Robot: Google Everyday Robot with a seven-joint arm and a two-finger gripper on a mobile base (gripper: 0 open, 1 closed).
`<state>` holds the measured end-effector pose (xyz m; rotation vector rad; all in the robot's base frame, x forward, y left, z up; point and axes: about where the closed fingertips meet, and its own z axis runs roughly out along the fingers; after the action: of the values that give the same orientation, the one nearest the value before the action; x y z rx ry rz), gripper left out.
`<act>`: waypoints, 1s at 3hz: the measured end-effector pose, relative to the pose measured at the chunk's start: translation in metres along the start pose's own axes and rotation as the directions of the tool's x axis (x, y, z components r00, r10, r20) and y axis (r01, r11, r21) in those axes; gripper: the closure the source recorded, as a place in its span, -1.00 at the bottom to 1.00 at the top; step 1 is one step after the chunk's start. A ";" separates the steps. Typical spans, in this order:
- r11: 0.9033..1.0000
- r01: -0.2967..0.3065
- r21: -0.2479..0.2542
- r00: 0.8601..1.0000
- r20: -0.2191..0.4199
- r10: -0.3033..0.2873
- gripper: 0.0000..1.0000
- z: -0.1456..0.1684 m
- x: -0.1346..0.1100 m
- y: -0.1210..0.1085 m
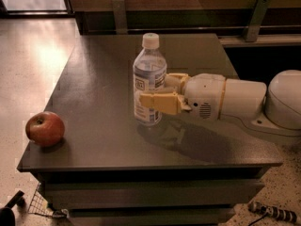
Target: Move blue plastic bottle near apple
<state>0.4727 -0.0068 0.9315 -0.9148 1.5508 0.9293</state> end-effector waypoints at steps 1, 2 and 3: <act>0.996 0.005 -0.084 1.000 -0.005 -0.005 1.00 0.025 0.016 0.028; 0.990 0.045 -0.136 0.998 -0.036 -0.050 1.00 0.052 0.038 0.043; 0.975 0.096 -0.202 0.994 -0.032 -0.105 1.00 0.078 0.050 0.056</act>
Offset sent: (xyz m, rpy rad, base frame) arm -0.0277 0.0941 -0.0728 -0.0862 -0.0426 0.2102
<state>0.4451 0.0825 0.8772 -1.1521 1.4504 1.0112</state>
